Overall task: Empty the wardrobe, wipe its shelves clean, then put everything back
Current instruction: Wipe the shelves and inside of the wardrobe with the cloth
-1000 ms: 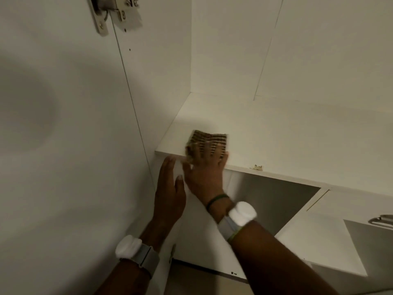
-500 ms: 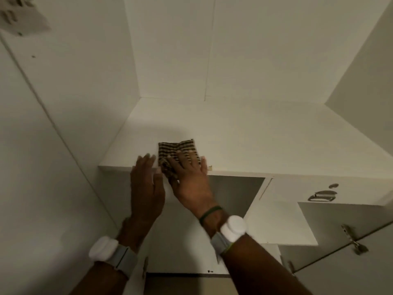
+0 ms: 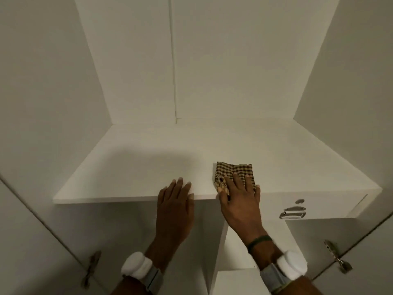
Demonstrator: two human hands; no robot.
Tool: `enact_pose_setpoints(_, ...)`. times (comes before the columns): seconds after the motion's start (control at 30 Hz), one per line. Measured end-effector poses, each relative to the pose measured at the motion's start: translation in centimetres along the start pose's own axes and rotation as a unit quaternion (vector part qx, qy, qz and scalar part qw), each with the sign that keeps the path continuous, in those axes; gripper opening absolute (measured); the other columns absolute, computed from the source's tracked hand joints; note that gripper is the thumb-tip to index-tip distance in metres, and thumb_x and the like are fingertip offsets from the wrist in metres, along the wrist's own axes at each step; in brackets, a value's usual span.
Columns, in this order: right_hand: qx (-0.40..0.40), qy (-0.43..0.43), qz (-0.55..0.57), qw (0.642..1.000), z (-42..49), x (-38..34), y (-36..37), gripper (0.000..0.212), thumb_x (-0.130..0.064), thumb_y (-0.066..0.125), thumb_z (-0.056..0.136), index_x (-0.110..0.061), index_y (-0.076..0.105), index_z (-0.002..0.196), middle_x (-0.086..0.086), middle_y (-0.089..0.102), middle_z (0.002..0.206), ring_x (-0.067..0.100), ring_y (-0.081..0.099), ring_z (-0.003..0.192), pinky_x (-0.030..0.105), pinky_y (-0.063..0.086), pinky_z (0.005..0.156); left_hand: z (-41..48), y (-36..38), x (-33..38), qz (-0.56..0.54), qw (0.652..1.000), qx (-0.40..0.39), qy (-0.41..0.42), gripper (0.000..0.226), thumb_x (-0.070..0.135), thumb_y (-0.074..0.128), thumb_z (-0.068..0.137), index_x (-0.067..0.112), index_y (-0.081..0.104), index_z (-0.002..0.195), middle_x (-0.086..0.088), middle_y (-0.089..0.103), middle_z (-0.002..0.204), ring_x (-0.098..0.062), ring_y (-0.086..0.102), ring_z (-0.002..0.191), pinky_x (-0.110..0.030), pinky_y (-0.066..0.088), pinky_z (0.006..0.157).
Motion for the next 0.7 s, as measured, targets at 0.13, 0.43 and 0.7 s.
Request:
enact_pose_setpoints(0.13, -0.009, -0.013, -0.004, 1.000, 0.1, -1.4, 0.6, 0.060, -0.054, 0.025, 0.096, -0.034, 0.045, 0.149, 0.000, 0.038, 0.159, 0.032, 0.023, 0.150, 0.057, 0.006, 0.121, 1.8, -0.5, 0.5, 0.019, 0.999, 0.006, -0.036, 0.027, 0.031, 0.048, 0.094, 0.024, 0.068, 0.112, 0.004, 0.067, 0.116, -0.020, 0.058, 0.111, -0.038, 0.042, 0.098)
enact_pose_setpoints(0.43, -0.142, -0.103, -0.016, 0.984, 8.1, -6.4, 4.0, 0.056, -0.056, 0.028, 0.103, -0.039, 0.024, 0.156, -0.003, 0.017, 0.167, 0.030, 0.006, 0.154, 0.058, 0.007, 0.122, 9.4, 3.1, -3.4, 0.054, 0.971, -0.226, -0.055, 0.055, 0.049, 0.027, 0.102, 0.025, 0.037, 0.151, -0.003, 0.030, 0.160, -0.030, 0.021, 0.151, -0.043, 0.017, 0.122)
enact_pose_setpoints(0.7, -0.180, -0.054, -0.019, 0.982, 21.9, -7.8, 9.7, 0.064, -0.061, 0.030, 0.099, -0.037, 0.020, 0.158, -0.002, 0.008, 0.169, 0.033, -0.001, 0.154, 0.060, 0.003, 0.121, 14.9, 6.3, -6.2, 0.092, 0.956, -0.280, -0.013, 0.064, 0.058, 0.019, 0.103, 0.032, 0.009, 0.160, 0.004, 0.004, 0.169, -0.023, 0.000, 0.155, -0.048, 0.001, 0.125)
Point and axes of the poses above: each hand's wrist, its own z-axis towards the middle knuckle, its own y-axis out of the palm, x = y × z, the point moved 6 cm from there along z, towards the middle knuckle
